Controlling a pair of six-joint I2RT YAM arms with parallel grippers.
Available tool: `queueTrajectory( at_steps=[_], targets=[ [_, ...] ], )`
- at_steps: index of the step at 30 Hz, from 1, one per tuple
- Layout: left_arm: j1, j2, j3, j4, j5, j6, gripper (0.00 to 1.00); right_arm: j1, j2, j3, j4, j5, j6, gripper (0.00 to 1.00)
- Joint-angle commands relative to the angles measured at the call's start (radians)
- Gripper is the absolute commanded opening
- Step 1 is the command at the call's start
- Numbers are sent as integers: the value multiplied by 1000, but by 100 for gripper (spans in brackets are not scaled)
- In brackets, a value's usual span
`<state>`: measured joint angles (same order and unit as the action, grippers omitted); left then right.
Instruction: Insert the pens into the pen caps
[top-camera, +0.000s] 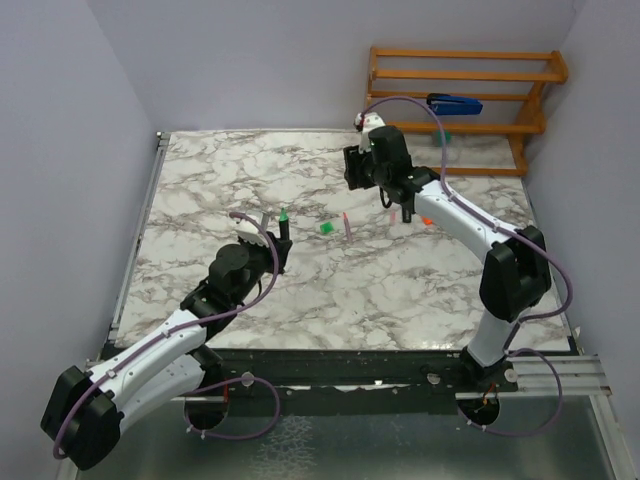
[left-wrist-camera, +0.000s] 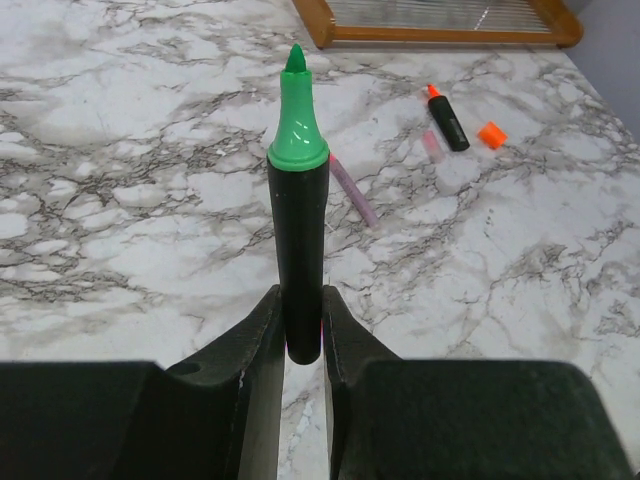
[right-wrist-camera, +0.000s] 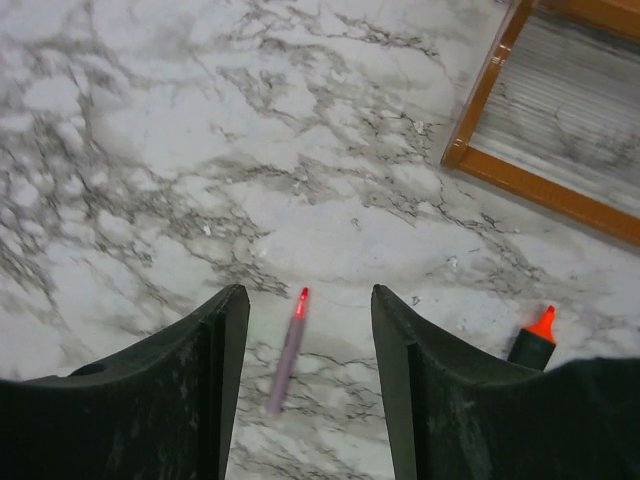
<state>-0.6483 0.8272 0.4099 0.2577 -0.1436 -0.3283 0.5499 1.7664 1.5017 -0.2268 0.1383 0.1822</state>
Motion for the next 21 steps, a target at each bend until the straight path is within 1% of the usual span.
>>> queueTrajectory(
  at_steps=[1,3,5,8,10,11,13,15,17,18,19,21],
  targets=[
    [-4,-36,-11,-18,-72,-7,0,3,54,-39,0,-219,-461,57],
    [-4,-43,-13,-12,-76,-15,0,3,87,-58,23,-297,-575,54],
    [-4,-48,-13,-3,-70,-16,0,3,134,-45,5,-364,-691,50],
    [-4,-49,-7,0,-58,-15,0,2,220,53,-105,-408,-820,49],
    [-4,-47,-7,4,-44,-18,0,1,262,141,-161,-413,-859,50],
    [-4,-46,-9,7,-38,-18,0,1,279,180,-186,-415,-876,51],
    [-4,-41,-11,8,-31,-17,0,-9,336,304,-289,-458,-888,58],
    [-4,-36,-11,7,-25,-16,0,-24,431,487,-455,-489,-875,61],
    [-4,-36,-12,5,-20,-15,0,-34,522,621,-541,-458,-857,64],
    [-4,-37,-13,5,-19,-14,0,-36,555,652,-553,-432,-851,66],
    [-4,-36,-15,5,-20,-13,0,-36,578,663,-554,-408,-850,71],
    [-4,-34,-11,3,-22,-9,0,-37,593,633,-519,-389,-857,73]
  ],
)
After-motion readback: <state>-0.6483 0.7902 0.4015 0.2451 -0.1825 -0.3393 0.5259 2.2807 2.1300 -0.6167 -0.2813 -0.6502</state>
